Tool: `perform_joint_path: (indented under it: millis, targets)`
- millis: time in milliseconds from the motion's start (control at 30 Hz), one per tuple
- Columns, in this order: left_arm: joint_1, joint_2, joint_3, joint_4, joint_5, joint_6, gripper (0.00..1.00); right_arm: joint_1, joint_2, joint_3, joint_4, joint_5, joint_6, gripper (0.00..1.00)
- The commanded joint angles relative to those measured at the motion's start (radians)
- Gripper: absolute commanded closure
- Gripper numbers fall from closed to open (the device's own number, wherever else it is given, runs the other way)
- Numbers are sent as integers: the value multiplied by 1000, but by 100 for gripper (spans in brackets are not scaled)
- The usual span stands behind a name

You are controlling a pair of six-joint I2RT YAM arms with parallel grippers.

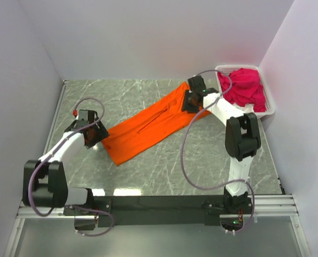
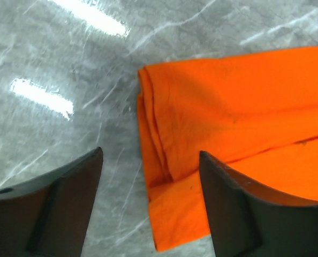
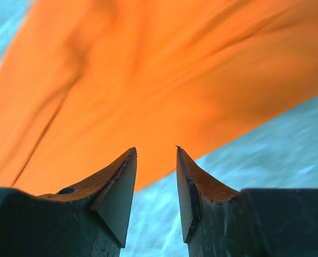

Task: Fold and stack the t-shirts
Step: Fold the tshirt

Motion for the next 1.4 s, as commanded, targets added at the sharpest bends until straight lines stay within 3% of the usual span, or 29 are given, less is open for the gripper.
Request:
perform_joint_path:
  millis: [0, 233, 567, 700, 1167, 1367]
  targets:
    - [-15, 68, 64, -1, -31, -7, 29, 68, -118, -104, 113, -46, 14, 57]
    - [-82, 154, 111, -29, -51, -17, 46, 102, -111, -168, 144, -45, 40, 58]
    - [-129, 208, 81, -39, -100, -93, 55, 98, -56, -170, 150, -16, 14, 58]
    - [-129, 213, 78, -21, -103, -99, 64, 90, -40, -184, 161, -25, 18, 58]
    - [-136, 266, 76, -1, -92, -128, 67, 72, -19, -237, 193, -40, 26, 59]
    - [-136, 262, 90, -29, -132, -122, 85, 58, -11, -256, 198, -45, 32, 59]
